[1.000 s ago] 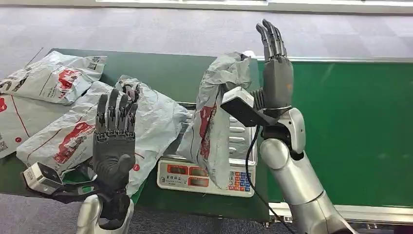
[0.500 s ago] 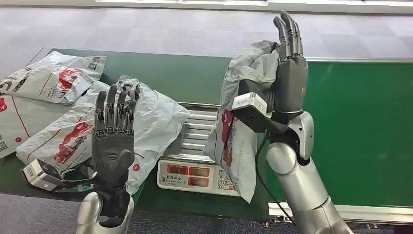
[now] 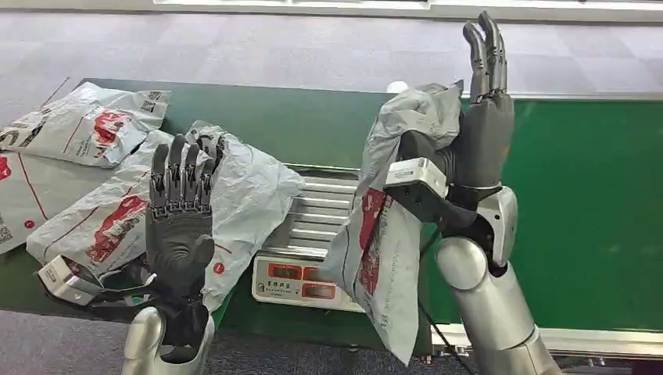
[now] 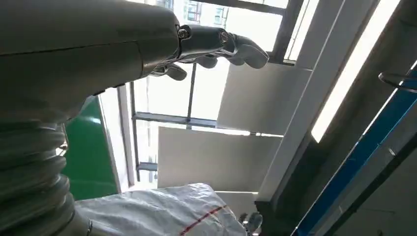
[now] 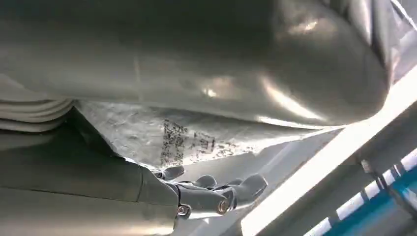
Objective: Moved the parcel from conveyor to table for the left to box.
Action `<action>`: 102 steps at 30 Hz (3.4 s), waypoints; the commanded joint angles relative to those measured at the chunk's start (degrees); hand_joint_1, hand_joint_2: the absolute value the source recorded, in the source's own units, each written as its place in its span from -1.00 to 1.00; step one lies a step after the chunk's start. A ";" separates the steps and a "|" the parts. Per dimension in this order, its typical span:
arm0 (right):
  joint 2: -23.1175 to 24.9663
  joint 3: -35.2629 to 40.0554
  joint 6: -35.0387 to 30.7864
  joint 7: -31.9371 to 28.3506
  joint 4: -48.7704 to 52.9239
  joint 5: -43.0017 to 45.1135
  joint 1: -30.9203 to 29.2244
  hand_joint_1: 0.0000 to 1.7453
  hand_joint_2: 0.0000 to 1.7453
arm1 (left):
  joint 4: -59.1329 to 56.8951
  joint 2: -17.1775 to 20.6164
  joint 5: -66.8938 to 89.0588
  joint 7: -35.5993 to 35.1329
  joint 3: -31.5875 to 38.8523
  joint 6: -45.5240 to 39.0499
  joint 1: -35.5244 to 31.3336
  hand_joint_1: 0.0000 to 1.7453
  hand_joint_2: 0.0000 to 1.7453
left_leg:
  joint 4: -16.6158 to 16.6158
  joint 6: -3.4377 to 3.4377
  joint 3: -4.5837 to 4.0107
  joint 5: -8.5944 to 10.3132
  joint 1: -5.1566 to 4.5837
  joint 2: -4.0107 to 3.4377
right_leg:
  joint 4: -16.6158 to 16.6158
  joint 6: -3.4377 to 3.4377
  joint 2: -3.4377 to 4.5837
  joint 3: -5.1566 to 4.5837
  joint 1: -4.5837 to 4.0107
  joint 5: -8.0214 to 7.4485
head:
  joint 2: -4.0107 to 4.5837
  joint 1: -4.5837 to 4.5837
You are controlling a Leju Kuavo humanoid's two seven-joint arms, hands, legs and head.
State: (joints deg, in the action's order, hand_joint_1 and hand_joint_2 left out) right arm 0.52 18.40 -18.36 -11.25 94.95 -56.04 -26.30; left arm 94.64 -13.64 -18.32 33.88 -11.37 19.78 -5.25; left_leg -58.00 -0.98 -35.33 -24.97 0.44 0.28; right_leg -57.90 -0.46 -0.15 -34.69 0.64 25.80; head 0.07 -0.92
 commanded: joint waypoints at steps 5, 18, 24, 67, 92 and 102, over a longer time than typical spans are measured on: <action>4.10 1.82 27.45 -5.91 -62.07 11.69 -25.04 -1.00 -1.00 | -7.08 1.85 0.36 -0.13 -0.53 2.25 -4.96 -1.00 1.00 | 0.11 0.01 0.26 0.08 -0.03 -0.40 | 0.07 0.05 0.38 0.14 0.01 -0.24 | 0.00 -0.02; 2.24 10.39 41.91 -11.35 -69.61 11.40 -29.17 -1.00 -1.00 | -5.54 2.69 0.22 0.80 0.30 1.39 -3.06 -1.00 1.00 | 0.13 0.01 0.25 0.17 -0.02 -0.09 | 0.11 0.06 0.07 0.21 0.01 -0.20 | 0.00 -0.02; 1.44 13.27 43.54 -12.62 -70.52 11.07 -29.90 -1.00 -1.00 | -4.41 3.16 0.36 1.15 0.31 0.89 -1.32 -1.00 1.00 | 0.18 0.02 0.28 0.19 -0.03 -0.14 | 0.15 0.06 0.10 0.22 0.01 -0.23 | 0.00 -0.02; 8.08 -8.21 -21.64 -19.43 14.24 -14.45 9.29 -1.00 1.00 | -61.78 7.66 85.47 -4.35 -35.08 -22.99 -42.36 -1.00 1.00 | 0.06 0.07 0.25 0.21 0.00 0.42 | 0.08 0.08 -0.53 0.33 0.02 -0.10 | 0.00 -0.02; 8.82 -8.71 -21.64 -19.09 14.89 -15.04 9.07 -1.00 1.00 | -69.36 7.14 88.62 -2.26 -50.12 -17.78 -43.78 1.00 1.00 | 0.22 0.12 1.06 0.17 0.00 0.00 | 0.24 -0.01 -0.14 1.15 0.02 -0.14 | 0.00 -0.02; 8.47 -9.24 -21.64 -19.67 16.36 -14.43 10.29 -1.00 1.00 | -63.86 10.32 86.65 -7.16 -49.26 -23.72 -47.03 1.00 1.00 | 0.13 0.09 1.09 0.10 0.00 0.00 | 0.14 0.02 -0.16 1.15 0.02 -0.10 | 0.00 -0.02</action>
State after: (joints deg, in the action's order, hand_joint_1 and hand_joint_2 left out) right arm 9.20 11.34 -39.98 -30.53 111.06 -70.62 -16.19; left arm 30.03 -6.86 68.59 29.33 -57.11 -1.32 -51.29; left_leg -57.99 -0.90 -34.21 -24.93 0.45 0.40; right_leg -57.87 -0.48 -0.42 -33.46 0.65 25.79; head 0.07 -0.94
